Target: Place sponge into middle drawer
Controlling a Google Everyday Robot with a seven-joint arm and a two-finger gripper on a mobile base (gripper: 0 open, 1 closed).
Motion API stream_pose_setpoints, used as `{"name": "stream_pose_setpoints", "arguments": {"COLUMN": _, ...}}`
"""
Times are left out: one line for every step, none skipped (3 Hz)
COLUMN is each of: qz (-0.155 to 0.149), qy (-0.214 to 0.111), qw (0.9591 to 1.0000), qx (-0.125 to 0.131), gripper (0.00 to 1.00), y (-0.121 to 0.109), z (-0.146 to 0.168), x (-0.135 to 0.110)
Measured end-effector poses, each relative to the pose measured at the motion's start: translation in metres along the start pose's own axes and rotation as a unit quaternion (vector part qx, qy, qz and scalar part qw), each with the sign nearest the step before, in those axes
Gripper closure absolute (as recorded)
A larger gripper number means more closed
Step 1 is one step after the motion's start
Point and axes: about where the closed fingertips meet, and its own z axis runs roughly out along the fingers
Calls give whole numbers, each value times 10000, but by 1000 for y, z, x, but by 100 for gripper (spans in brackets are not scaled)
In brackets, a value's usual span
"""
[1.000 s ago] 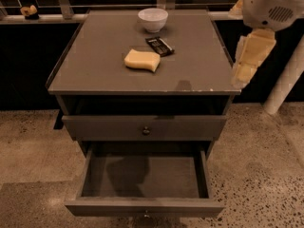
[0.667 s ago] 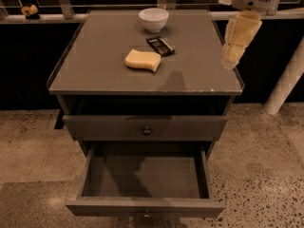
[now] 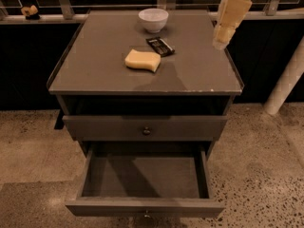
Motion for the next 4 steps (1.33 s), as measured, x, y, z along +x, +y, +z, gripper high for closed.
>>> {"name": "stream_pose_setpoints", "arguments": {"qz": 7, "qy": -65, "qw": 10000, "qx": 68, "gripper": 0, "y": -5, "z": 3, "x": -2}}
{"name": "stream_pose_setpoints", "arguments": {"qz": -97, "qy": -313, "qw": 9989, "qx": -325, "gripper": 0, "y": -11, "z": 35, "x": -6}}
{"name": "stream_pose_setpoints", "arguments": {"qz": -306, "qy": -741, "qw": 9926, "qx": -910, "gripper": 0, "y": -18, "z": 99, "x": -25}}
{"name": "stream_pose_setpoints", "arguments": {"qz": -472, "qy": -1107, "qw": 9842, "qx": -1301, "gripper": 0, "y": -21, "z": 153, "x": -43}}
